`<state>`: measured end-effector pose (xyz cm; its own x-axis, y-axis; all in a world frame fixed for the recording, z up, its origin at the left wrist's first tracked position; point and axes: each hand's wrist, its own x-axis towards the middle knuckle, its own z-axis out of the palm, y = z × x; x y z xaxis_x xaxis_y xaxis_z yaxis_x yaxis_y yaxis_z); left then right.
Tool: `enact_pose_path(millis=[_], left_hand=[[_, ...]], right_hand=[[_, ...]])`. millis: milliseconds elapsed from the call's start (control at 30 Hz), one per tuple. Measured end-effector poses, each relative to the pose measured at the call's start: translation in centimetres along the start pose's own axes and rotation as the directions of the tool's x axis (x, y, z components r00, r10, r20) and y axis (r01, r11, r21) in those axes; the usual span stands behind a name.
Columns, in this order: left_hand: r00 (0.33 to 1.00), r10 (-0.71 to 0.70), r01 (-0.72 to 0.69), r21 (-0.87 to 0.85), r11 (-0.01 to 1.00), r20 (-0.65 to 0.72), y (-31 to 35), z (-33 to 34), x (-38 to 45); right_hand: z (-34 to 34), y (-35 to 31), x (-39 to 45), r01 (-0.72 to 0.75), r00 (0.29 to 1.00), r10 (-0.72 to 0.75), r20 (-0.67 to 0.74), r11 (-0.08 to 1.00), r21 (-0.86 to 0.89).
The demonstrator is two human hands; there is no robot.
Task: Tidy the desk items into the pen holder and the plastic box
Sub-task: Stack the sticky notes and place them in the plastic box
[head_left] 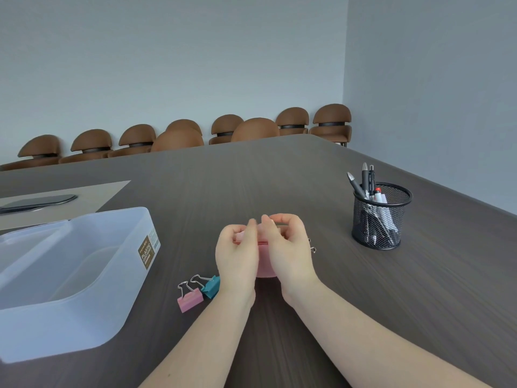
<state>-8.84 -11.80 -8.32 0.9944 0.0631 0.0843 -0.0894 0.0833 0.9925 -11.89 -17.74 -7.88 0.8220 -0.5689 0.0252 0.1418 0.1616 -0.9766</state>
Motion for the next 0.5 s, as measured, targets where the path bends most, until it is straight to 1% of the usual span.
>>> enact_pose_path(millis=[100,167,267,333,400,500], left_hand=[[0.998,-0.027,0.025,-0.039,0.999,-0.052,-0.07,-0.16,0.3],[0.998,-0.025,0.023,-0.045,0.999,-0.055,0.1,-0.13,0.18],[0.999,-0.026,0.025,-0.039,0.999,-0.031,0.3,0.0,0.04],[0.999,-0.022,0.02,-0.043,0.999,-0.034,0.19,0.11,0.06],[0.998,-0.001,-0.001,-0.031,1.0,-0.06,-0.06,0.24,0.06],[0.998,-0.011,0.009,-0.023,1.0,-0.062,-0.14,0.35,-0.11]], right_hand=[[-0.3,0.02,0.44,-0.012,0.999,0.01,-0.045,0.999,-0.036],[-0.5,-0.18,0.47,-0.022,0.998,0.021,-0.052,1.0,-0.019],[-0.32,-0.54,-0.01,0.001,1.0,-0.001,-0.017,0.999,0.038],[0.03,-0.66,-0.36,0.03,0.999,-0.031,0.017,0.998,0.047],[0.33,-0.44,-0.44,0.051,0.999,-0.05,0.012,0.999,-0.021],[0.12,-0.05,0.16,0.075,0.992,-0.086,-0.089,0.989,-0.128]])
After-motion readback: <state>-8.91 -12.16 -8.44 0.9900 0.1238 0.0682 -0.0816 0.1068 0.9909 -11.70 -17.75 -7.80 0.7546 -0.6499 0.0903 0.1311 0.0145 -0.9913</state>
